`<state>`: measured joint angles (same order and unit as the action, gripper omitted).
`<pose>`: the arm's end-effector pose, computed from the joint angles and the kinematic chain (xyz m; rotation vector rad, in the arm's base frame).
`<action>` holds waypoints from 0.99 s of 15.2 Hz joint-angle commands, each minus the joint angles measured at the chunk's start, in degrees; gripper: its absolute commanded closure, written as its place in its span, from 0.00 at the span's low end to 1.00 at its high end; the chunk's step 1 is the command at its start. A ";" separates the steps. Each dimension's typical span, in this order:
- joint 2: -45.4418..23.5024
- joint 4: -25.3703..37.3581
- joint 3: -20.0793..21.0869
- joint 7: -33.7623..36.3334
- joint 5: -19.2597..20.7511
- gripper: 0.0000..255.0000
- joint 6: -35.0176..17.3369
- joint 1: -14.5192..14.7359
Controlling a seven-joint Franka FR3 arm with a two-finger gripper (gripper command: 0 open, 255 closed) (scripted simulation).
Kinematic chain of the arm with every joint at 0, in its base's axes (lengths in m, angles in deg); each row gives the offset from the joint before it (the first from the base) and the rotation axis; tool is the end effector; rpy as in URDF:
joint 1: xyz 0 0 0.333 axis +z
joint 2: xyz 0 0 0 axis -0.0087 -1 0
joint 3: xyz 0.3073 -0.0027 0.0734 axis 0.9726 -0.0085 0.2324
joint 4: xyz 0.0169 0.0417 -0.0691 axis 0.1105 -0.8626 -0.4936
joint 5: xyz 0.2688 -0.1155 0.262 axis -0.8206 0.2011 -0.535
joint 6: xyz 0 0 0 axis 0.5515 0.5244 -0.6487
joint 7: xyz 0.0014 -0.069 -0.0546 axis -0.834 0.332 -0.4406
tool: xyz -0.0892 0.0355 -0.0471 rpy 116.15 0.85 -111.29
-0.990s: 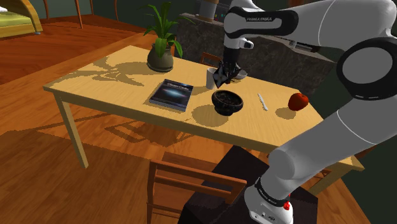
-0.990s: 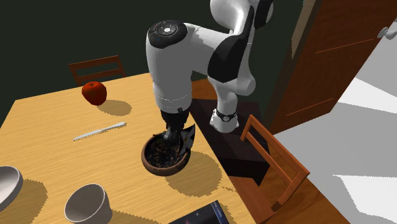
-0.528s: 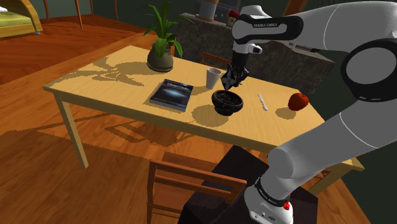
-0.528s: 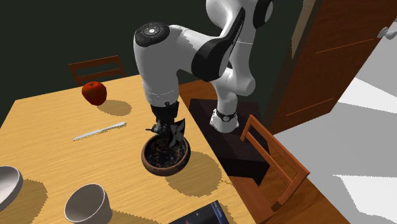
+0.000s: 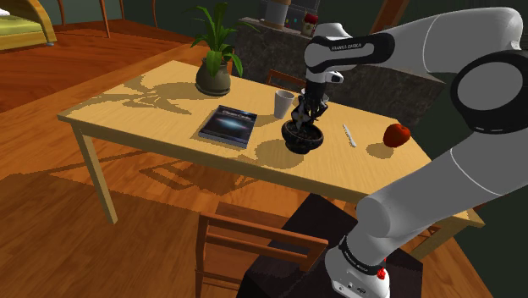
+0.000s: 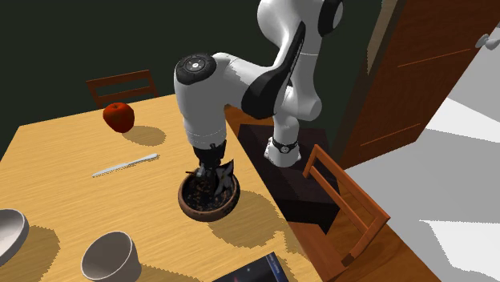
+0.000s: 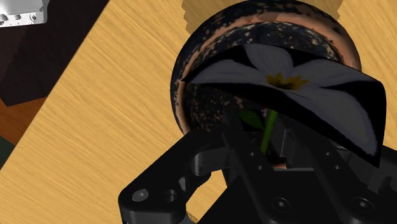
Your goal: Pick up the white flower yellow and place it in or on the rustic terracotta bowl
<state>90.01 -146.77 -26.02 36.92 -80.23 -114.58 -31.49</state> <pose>0.4161 -0.2237 0.4851 1.8115 -2.3874 -0.0580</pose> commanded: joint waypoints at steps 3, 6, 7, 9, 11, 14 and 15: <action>-0.55 -2.65 0.00 0.34 0.14 1.00 -3.22 -0.02; -0.55 -2.65 -0.01 0.34 0.14 1.00 -3.22 -0.01; -0.55 -2.65 -0.01 0.34 0.14 1.00 -3.22 -0.01; -0.55 -2.65 -0.02 0.34 0.14 1.00 -3.22 0.00; -0.55 -2.65 -0.03 0.34 0.15 1.00 -3.22 0.01; -0.55 -2.62 0.00 0.37 0.13 0.00 -3.18 0.03; -0.57 -2.60 0.00 0.37 0.14 0.00 -3.18 0.03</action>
<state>89.45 -149.37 -26.02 37.29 -80.09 -117.77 -31.47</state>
